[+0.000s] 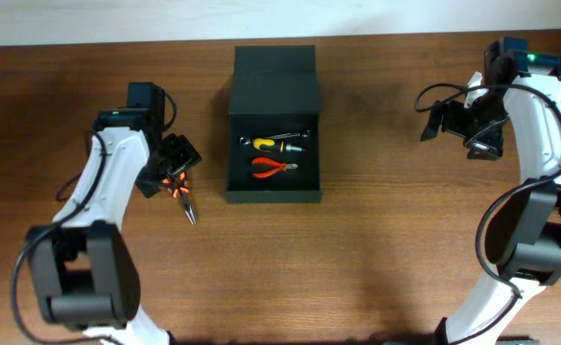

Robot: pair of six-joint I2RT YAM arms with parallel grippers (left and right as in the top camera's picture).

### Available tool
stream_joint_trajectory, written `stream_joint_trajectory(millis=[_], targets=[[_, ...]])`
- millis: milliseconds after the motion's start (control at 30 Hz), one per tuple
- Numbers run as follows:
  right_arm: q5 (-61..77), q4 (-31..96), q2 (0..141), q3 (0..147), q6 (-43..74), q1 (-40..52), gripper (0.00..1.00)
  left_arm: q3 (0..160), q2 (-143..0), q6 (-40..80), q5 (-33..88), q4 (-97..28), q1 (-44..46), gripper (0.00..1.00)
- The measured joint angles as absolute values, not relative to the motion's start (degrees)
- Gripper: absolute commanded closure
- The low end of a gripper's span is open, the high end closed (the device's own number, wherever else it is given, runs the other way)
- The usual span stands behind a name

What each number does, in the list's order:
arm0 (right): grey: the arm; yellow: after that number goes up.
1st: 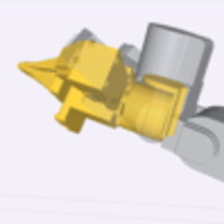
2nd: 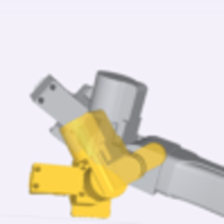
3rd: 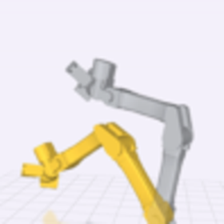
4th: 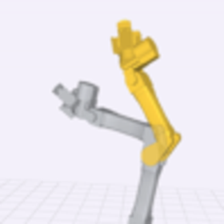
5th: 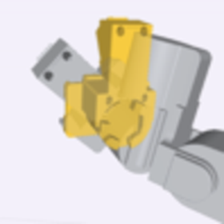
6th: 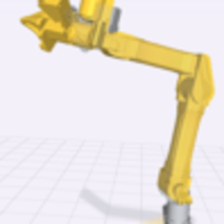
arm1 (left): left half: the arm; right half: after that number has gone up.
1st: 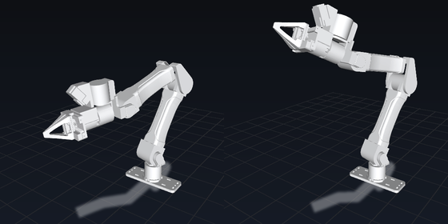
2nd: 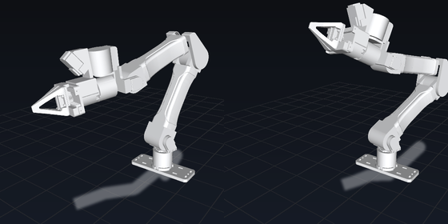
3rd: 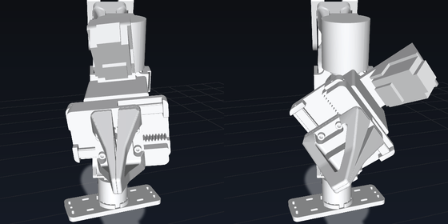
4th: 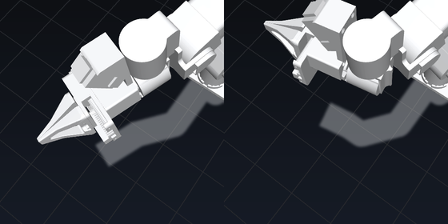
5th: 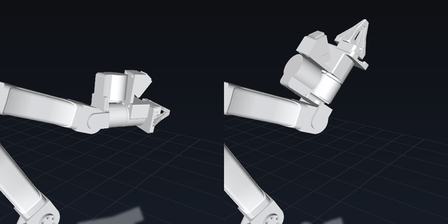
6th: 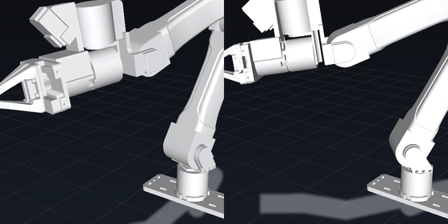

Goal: Pack container

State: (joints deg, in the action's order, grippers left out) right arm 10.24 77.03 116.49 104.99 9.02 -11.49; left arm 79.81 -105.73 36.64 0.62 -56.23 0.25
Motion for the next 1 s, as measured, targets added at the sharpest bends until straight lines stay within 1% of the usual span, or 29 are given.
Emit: stream_joint_trajectory(millis=[133, 267, 300, 600, 633, 667, 833, 933, 1000], targets=[[10.2, 77.0, 116.5, 105.0, 9.0, -11.5, 0.01, 79.8, -110.3, 32.8, 0.6, -51.5, 0.3, 0.15], [10.2, 77.0, 116.5, 105.0, 9.0, -11.5, 0.01, 79.7, -113.5, 29.8, 0.6, -49.8, 0.3, 0.16], [10.2, 77.0, 116.5, 105.0, 9.0, -11.5, 0.01, 79.7, -114.1, 29.3, 0.6, -49.6, 0.3, 0.18], [10.2, 76.8, 116.5, 105.0, 9.0, -11.5, 0.01, 79.9, -117.7, 24.0, -0.1, -48.4, 0.4, 0.24], [10.2, 76.8, 116.5, 105.0, 9.0, -11.5, 0.01, 79.9, -117.7, 23.7, -0.2, -48.4, 0.4, 0.27], [10.2, 76.8, 116.5, 105.0, 9.0, -11.5, 0.01, 79.9, -117.7, 23.6, -0.2, -48.4, 0.4, 0.28], [10.2, 76.6, 116.5, 105.0, 9.0, -11.5, 0.01, 79.9, -117.7, 23.2, -0.2, -48.6, 0.4, 0.31], [10.0, 76.5, 116.5, 105.0, 9.0, -11.5, 0.01, 79.9, -117.7, 23.1, -0.3, -48.6, 0.4, 0.3], [9.7, 76.4, 116.5, 105.0, 9.0, -11.5, 0.01, 79.9, -117.7, 22.9, -0.2, -48.6, 0.4, 0.25]])
